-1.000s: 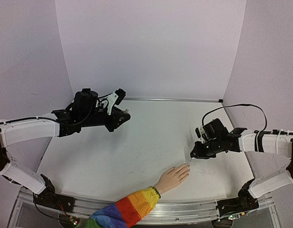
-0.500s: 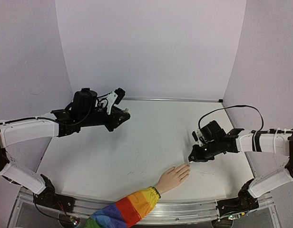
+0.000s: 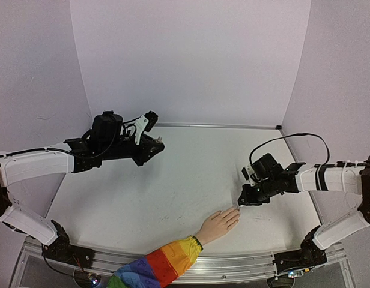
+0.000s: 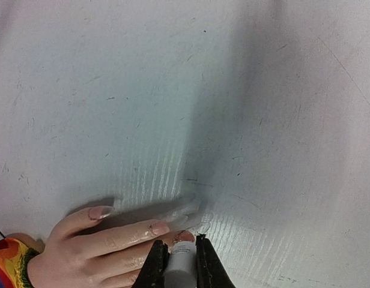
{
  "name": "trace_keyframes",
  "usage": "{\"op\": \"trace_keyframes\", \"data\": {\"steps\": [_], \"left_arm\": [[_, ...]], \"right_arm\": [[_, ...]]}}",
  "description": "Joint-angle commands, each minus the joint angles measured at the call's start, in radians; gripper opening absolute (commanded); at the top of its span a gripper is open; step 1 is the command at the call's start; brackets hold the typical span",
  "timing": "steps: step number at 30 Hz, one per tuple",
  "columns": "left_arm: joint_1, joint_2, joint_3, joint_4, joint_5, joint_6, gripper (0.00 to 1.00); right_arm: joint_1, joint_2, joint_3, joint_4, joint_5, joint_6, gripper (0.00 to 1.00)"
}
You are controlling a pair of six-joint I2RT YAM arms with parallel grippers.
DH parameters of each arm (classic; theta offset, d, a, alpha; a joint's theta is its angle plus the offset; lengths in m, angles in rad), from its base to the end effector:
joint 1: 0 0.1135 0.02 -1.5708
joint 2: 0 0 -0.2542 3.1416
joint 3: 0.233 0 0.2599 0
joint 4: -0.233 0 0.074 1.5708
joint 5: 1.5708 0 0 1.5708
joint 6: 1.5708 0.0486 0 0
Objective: Paint the nails
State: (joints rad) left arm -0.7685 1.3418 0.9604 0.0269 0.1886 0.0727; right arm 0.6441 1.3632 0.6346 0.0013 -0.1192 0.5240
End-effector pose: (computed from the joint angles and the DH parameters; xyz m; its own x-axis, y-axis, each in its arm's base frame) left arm 0.2334 -0.2384 0.2804 -0.1901 0.2831 -0.9401 0.8251 0.5649 0.0032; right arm 0.2265 0.1773 0.1574 -0.7942 0.0249 -0.6072 -0.3117 0.8410 0.4422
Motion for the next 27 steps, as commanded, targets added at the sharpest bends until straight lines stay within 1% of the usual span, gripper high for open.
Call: {"op": "trace_keyframes", "data": {"steps": [1,27], "left_arm": [[0.006,-0.035,0.010,0.054,0.003,-0.004,0.00],[0.007,-0.029,0.013,0.054,-0.001,0.009,0.00]], "right_arm": [[0.004,0.017,0.022,-0.011,0.012,-0.001,0.00],[0.003,0.037,0.049,-0.012,0.119,0.043,0.00]]}}
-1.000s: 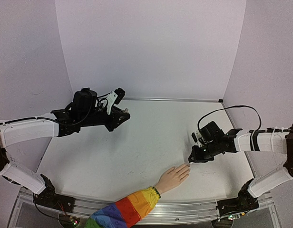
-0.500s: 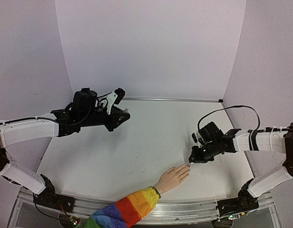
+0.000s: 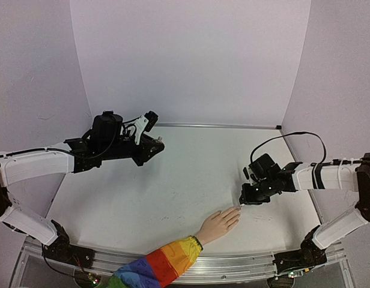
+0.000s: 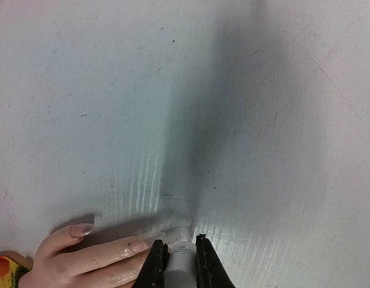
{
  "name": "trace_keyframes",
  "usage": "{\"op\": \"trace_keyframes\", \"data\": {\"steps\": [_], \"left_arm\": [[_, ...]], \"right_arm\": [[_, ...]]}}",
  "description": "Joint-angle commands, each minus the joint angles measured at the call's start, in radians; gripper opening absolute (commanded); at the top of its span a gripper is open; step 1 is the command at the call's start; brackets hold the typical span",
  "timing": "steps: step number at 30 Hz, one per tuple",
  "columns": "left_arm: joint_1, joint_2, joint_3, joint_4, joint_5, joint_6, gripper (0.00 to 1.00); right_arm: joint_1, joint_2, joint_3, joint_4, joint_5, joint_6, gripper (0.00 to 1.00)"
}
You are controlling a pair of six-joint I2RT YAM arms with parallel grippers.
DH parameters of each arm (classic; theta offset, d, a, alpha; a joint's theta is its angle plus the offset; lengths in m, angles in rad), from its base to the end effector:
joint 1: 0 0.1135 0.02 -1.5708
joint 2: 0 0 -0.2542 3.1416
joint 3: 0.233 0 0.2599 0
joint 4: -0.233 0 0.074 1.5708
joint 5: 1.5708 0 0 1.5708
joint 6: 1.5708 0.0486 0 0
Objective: Paint the nails
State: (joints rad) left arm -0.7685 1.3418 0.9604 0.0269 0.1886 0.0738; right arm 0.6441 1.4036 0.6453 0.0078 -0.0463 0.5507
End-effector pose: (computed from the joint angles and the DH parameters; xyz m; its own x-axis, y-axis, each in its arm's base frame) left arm 0.2334 -0.2384 0.2804 -0.1892 0.2837 -0.9401 0.8253 0.5646 0.0042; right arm 0.2323 0.1772 0.1502 -0.7928 0.0584 -0.6067 -0.2488 0.8777 0.4096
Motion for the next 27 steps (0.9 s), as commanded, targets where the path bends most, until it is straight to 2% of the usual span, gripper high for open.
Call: {"op": "trace_keyframes", "data": {"steps": [1,7,15,27], "left_arm": [[0.008,-0.029,0.013,0.054,-0.001,0.007,0.00],[0.008,-0.036,0.012,0.054,0.001,0.005,0.00],[0.008,-0.043,0.004,0.054,0.013,-0.013,0.00],[0.008,-0.058,0.000,0.054,0.008,-0.011,0.00]], "right_arm": [[0.004,-0.012,0.039,-0.023,0.058,0.023,0.00],[0.003,-0.074,0.043,-0.064,0.109,0.028,0.00],[0.006,-0.094,0.023,-0.052,-0.058,-0.033,0.00],[0.013,-0.049,0.022,-0.041,-0.053,-0.028,0.00]]}}
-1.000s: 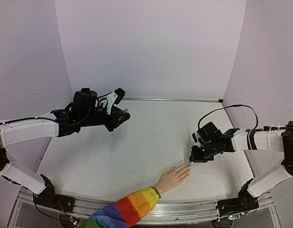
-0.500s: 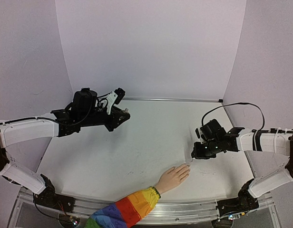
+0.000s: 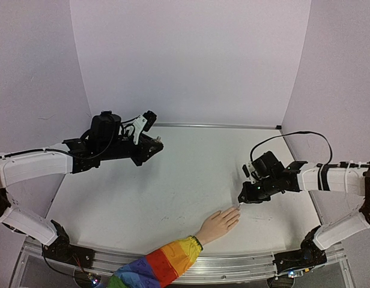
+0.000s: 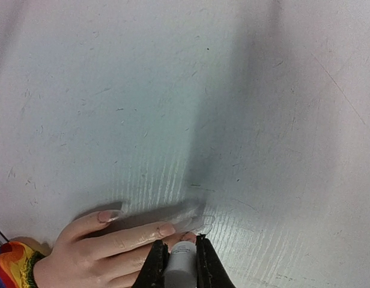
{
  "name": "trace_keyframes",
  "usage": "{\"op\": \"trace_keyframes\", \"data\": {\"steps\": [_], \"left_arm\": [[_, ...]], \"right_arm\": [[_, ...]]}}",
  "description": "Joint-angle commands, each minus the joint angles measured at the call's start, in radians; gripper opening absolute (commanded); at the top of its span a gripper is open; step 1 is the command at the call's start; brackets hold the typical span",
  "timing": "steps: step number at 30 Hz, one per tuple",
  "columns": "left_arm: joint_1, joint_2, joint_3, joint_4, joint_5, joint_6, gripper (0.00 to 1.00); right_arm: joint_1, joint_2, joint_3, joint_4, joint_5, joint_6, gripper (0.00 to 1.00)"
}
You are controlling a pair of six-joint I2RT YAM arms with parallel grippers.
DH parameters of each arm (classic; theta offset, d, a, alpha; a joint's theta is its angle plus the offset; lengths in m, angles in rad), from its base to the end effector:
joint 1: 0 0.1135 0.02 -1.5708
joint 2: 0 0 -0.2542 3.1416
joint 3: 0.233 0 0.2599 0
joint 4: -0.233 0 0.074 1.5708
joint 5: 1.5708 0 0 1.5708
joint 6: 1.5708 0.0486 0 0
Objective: Paint the nails
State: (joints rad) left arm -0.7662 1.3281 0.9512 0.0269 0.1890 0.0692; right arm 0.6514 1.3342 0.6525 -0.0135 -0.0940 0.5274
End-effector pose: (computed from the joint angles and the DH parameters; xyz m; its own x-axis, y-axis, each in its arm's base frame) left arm 0.2318 -0.2357 0.2812 -0.1906 0.2777 -0.9416 0.8234 0.5675 0.0007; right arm 0.2267 0.1786 0.1695 -0.7728 0.0409 -0.6333 -0.3148 0.8418 0.4384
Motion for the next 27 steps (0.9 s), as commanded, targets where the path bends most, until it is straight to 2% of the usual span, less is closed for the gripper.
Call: {"op": "trace_keyframes", "data": {"steps": [1,27], "left_arm": [[0.005,-0.044,0.008,0.054,0.009,-0.006,0.00],[0.005,-0.028,0.016,0.053,0.006,0.001,0.00]], "right_arm": [[0.005,0.022,0.015,-0.021,-0.005,-0.004,0.00],[0.006,0.069,0.023,-0.018,0.052,0.026,0.00]]}}
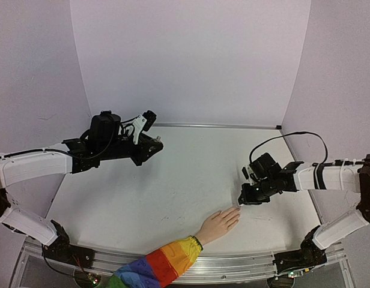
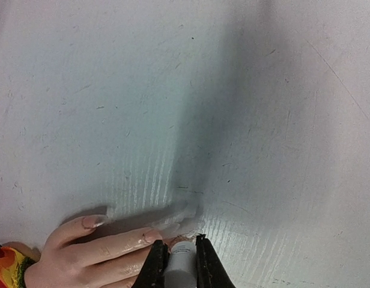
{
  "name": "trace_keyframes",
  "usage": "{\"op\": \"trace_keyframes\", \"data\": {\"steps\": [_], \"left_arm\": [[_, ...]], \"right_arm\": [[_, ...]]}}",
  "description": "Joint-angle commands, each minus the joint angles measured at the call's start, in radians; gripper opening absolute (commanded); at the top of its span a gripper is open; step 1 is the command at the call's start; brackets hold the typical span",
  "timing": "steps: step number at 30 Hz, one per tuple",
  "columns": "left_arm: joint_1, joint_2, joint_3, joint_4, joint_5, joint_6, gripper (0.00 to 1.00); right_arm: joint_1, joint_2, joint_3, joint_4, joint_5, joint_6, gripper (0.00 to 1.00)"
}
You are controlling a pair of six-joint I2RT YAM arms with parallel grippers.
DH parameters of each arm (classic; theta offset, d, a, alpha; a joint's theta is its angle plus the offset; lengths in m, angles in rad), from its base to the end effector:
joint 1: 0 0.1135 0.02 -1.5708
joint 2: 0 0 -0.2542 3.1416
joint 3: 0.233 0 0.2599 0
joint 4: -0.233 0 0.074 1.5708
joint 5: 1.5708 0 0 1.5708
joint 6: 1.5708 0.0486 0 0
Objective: Paint the nails
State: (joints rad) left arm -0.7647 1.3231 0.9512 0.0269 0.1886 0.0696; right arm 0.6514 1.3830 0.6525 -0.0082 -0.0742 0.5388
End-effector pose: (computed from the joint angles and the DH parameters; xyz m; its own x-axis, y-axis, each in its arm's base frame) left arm 0.2316 -0.2348 0.2828 -0.1873 0.2744 -0.9432 0.8224 0.5689 0.0022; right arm 0.2296 0.1796 0.1567 -0.7922 0.0395 -0.6090 -0.2816 0.8616 0.4222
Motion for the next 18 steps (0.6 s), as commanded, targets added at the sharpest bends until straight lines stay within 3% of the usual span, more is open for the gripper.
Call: {"op": "trace_keyframes", "data": {"steps": [1,14,18], "left_arm": [[0.004,-0.024,0.017,0.052,0.005,0.003,0.00],[0.004,-0.023,0.014,0.052,-0.003,0.006,0.00],[0.004,-0.028,0.010,0.052,-0.001,0.002,0.00]], "right_arm": [[0.005,0.023,0.024,-0.024,0.038,0.016,0.00],[0.005,-0.017,0.045,-0.053,0.150,0.044,0.00],[0.005,-0.057,0.040,-0.066,0.108,0.027,0.00]]}}
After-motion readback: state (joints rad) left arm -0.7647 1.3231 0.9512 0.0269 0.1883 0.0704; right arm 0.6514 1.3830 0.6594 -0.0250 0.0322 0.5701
